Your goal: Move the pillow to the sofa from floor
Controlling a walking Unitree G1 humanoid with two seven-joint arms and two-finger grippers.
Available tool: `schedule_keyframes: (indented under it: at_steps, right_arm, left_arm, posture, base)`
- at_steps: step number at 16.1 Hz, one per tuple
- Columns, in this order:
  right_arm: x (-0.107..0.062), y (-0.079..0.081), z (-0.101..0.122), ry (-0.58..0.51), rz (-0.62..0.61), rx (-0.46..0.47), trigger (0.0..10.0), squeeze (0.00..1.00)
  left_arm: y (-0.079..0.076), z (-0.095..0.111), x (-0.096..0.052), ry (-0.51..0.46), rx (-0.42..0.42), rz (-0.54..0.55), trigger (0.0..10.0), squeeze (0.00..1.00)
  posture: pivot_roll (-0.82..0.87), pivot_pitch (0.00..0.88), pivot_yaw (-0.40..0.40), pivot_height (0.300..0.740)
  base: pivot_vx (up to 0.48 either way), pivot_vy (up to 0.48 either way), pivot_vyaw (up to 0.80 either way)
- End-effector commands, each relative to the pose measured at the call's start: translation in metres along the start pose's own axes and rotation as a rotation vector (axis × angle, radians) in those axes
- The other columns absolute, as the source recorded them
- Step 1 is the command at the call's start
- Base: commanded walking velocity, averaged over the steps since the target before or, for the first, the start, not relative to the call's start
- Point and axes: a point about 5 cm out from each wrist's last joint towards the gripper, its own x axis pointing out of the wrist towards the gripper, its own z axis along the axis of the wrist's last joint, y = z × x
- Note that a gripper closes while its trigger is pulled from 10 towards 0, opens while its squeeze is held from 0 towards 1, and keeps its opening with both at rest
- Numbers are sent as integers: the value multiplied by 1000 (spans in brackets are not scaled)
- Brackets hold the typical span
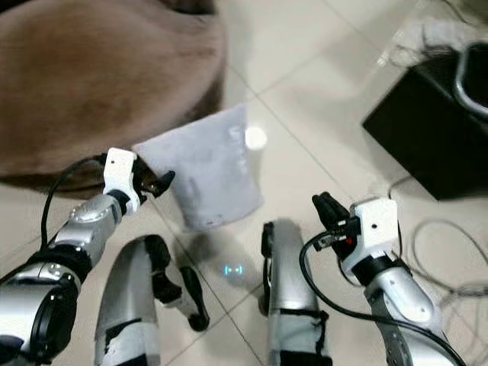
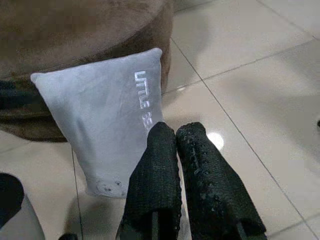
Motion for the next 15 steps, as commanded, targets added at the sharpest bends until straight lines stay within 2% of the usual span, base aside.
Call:
schedule_keyframes:
  at_steps: [1, 3, 4, 5, 7, 9, 10, 11, 12, 15]
  right_arm:
    - [-14, 0, 11, 3, -7, -7, 10000, 0]
    - [-21, 2, 18, 5, -7, -10, 10000, 0]
    - [-27, 4, 23, 15, -1, -21, 10000, 0]
    - [-29, 5, 26, 19, 1, -26, 10000, 0]
    - [-35, 6, 32, 25, 2, -35, 10000, 0]
    - [-43, 7, 39, 38, 0, -38, 10000, 0]
    - [-46, 8, 42, 45, 0, -38, 10000, 0]
    - [-49, 9, 46, 52, 8, -58, 10000, 0]
    - [-50, 9, 48, 52, 7, -61, 10000, 0]
    - [-50, 9, 54, 45, -3, -70, 10000, 0]
  left_arm:
    - [13, -9, -7, 22, -28, 65, 10000, 1000]
    - [24, -4, -9, 1, -24, 124, 10000, 1000]
    - [39, 4, -12, -24, -22, 223, 10000, 1000]
    - [45, 7, -14, -33, -22, 271, 10000, 1000]
    - [54, 11, -17, -49, -18, 318, 10000, 1000]
    - [63, 16, -21, -73, -64, 335, 10000, 1000]
    - [62, 17, -20, -82, -111, 312, 10000, 1000]
    - [57, 12, -18, -77, -211, 272, 10000, 180]
    - [53, 8, -17, -57, -226, 255, 10000, 0]
    - [44, -6, -16, 4, -251, 219, 10000, 0]
  posture:
    - [-413, 550, 18, 563]
    - [-430, 560, 1, 563]
    - [-443, 564, -17, 563]
    - [-443, 564, -17, 563]
    - [-461, 576, -35, 563]
    - [-491, 590, -59, 563]
    - [-491, 590, -59, 563]
    - [-506, 582, -65, 563]
    - [-508, 577, -70, 563]
    - [-506, 586, -66, 563]
  base:
    - [0, 0, 0]
    - [0, 0, 0]
    - [0, 0, 0]
    - [0, 0, 0]
    - [0, 0, 0]
    - [0, 0, 0]
    - [0, 0, 0]
    - [0, 0, 0]
    - [0, 0, 0]
    - [0, 0, 0]
